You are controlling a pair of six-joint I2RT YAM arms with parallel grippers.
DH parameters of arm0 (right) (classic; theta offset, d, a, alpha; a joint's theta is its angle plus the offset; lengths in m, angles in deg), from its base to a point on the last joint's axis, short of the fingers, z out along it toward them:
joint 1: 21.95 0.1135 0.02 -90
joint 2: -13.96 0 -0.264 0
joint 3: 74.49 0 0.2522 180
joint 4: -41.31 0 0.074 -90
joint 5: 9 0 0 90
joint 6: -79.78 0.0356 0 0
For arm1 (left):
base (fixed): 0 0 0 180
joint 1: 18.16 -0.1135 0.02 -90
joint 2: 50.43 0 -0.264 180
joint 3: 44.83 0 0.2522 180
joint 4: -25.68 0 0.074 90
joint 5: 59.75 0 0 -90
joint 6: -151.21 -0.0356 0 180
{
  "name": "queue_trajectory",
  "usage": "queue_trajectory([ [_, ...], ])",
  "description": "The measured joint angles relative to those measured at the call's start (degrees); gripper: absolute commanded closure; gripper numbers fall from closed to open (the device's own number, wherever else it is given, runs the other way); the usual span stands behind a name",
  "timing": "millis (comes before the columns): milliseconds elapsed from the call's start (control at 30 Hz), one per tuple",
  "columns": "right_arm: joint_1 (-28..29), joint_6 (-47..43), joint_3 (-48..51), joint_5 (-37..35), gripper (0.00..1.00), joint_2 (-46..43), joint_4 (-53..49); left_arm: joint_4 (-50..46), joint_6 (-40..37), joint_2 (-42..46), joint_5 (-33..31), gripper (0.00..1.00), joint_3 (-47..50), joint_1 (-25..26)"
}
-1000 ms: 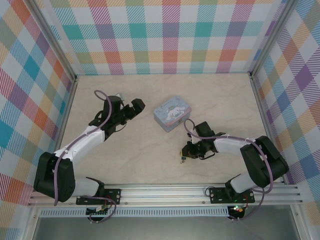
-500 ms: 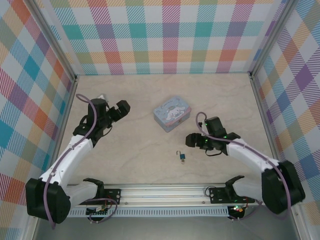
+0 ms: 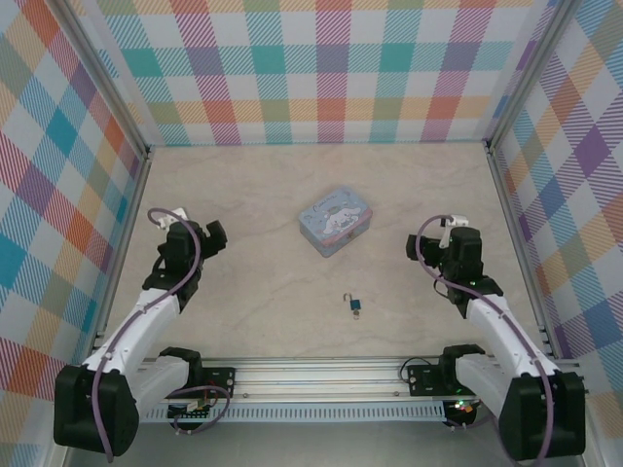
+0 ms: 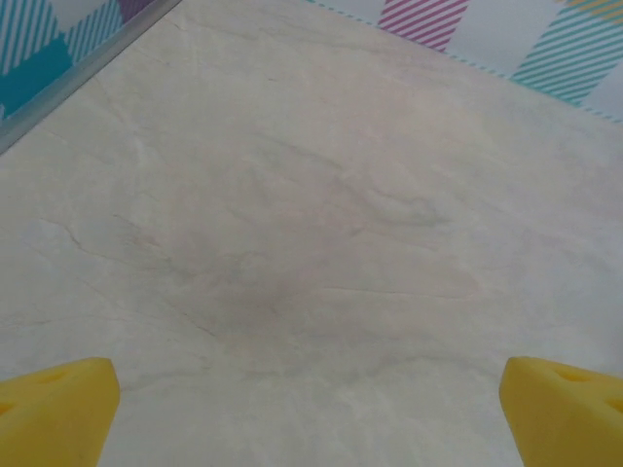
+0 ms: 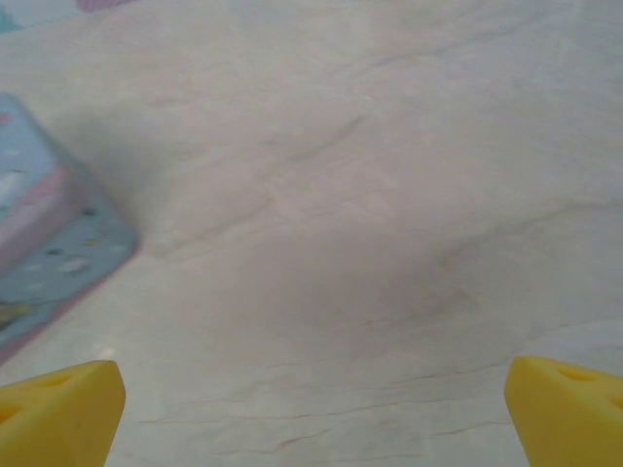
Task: Unlock the padlock with the key
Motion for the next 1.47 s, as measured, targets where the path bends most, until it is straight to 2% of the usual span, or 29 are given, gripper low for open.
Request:
queue_trajectory([
  [167,-5.2,-1.9,4.6,2.0,0.0,8.7,11.5,9.4,-5.2,-2.2,-1.3,0.0,5.6,-0.7],
  [467,-5.4,-4.7,8.2,7.2,0.0,19.7,37.4,26.6,-12.1,-10.1,2.1,0.0,10.6,-2.0],
  [633,-5.4,-6.0,8.4,9.2,0.0,31.7,52.3,37.7,-15.8,-18.7,5.7,0.0,11.1,-2.1],
  [833,-5.4,-6.1,5.3,9.7,0.0,33.2,50.1,48.9,-17.6,-29.8,9.9,0.0,11.2,-2.2],
  [933,-5.4,-6.3,2.8,9.7,0.0,33.2,49.6,47.6,-17.9,-33.5,11.7,0.0,9.3,-2.4],
  [1467,-4.9,-7.5,2.3,10.3,0.0,33.2,47.1,47.6,-17.9,-33.7,14.1,0.0,7.5,-3.6],
])
